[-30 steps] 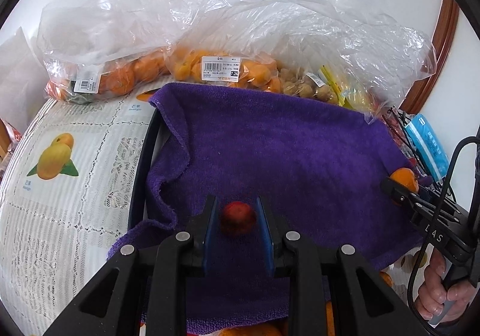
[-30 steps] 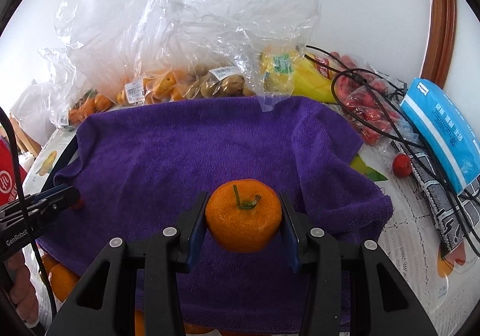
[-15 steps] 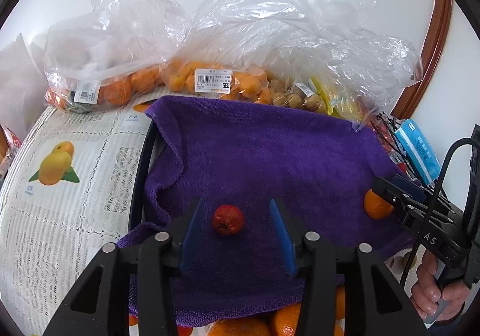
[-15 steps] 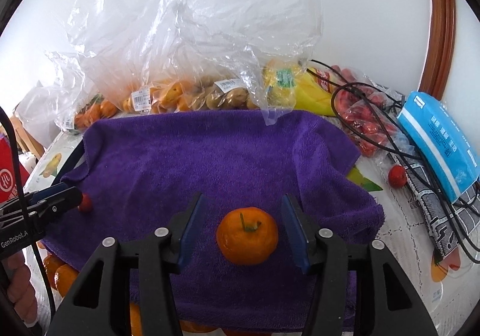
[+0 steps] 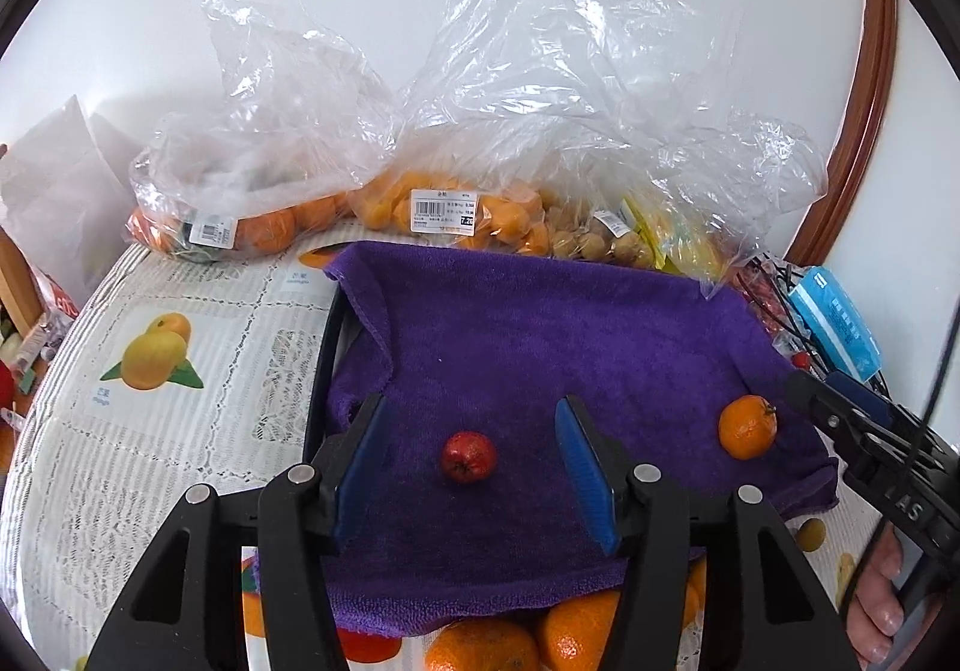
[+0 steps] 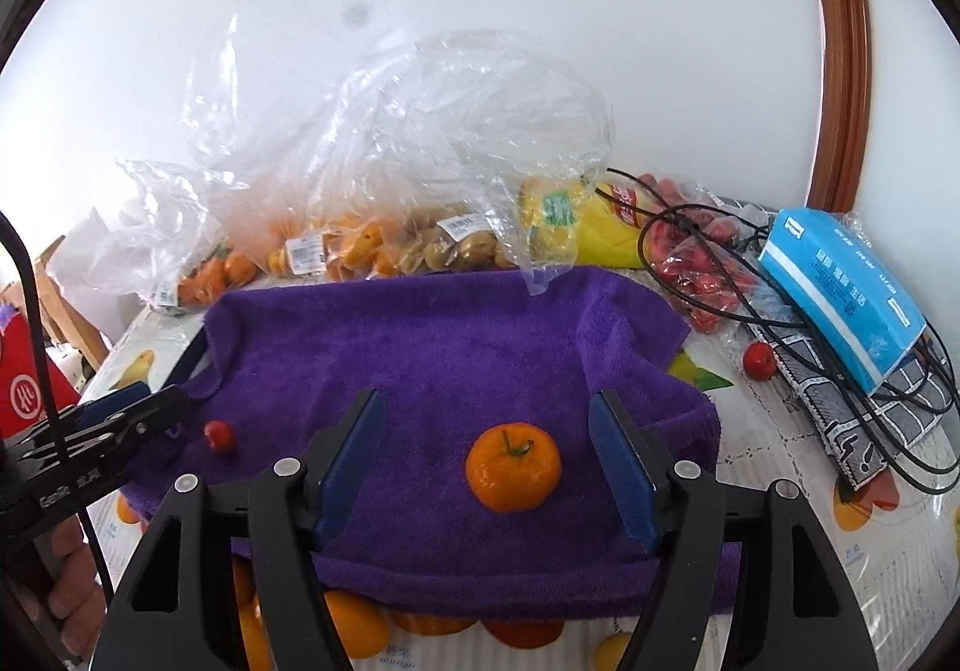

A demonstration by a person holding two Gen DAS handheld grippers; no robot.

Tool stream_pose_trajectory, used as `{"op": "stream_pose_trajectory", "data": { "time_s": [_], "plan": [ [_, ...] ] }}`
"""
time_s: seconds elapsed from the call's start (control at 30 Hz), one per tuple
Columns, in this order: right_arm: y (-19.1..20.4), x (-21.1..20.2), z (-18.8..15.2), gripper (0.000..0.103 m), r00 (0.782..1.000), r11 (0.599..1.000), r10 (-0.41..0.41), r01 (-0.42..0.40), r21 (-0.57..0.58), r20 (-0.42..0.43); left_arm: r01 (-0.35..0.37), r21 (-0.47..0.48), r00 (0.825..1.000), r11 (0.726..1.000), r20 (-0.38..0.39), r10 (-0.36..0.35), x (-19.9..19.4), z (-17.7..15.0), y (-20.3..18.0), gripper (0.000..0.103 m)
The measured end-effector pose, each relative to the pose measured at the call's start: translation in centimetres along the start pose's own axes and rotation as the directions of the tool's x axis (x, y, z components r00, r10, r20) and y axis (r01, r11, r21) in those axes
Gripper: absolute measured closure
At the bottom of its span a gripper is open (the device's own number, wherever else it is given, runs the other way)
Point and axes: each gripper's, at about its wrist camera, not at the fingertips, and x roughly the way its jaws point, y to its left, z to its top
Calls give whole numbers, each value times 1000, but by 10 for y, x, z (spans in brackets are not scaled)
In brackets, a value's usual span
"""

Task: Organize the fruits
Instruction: 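Withdraw both tools from the tray toward the loose fruit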

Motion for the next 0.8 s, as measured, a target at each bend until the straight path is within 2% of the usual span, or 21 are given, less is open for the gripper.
{"op": "stream_pose_trajectory", "data": {
  "time_s": [0.13,0.23,0.33,0.5,0.63,0.8],
  "plan": [
    [1,-21,-6,33,999,1000,15,-16,6,50,13,0,1000,1000,-16,-13,-3,-2,1,49],
    [1,-29,-10,33,999,1000,-10,10,-12,31,12,7,1000,1000,-11,-12,-8,-5,0,49],
    [-3,-39,-17,33,998,998,-64,64,-22,27,41,13,999,999,-6,-41,-16,-9,1,49],
    [-12,-48,-30,33,998,999,-54,54,-8,-35,56,51,998,997,3,-56,-31,-20,-1,49],
    [-15,-54,-42,33,995,996,-85,85,-4,-47,81,39,997,996,-15,-80,-36,-28,4,49],
    [-20,-58,-55,33,994,996,-81,84,44,-68,99,12,994,995,-42,-98,-39,-35,11,49]
  ]
}}
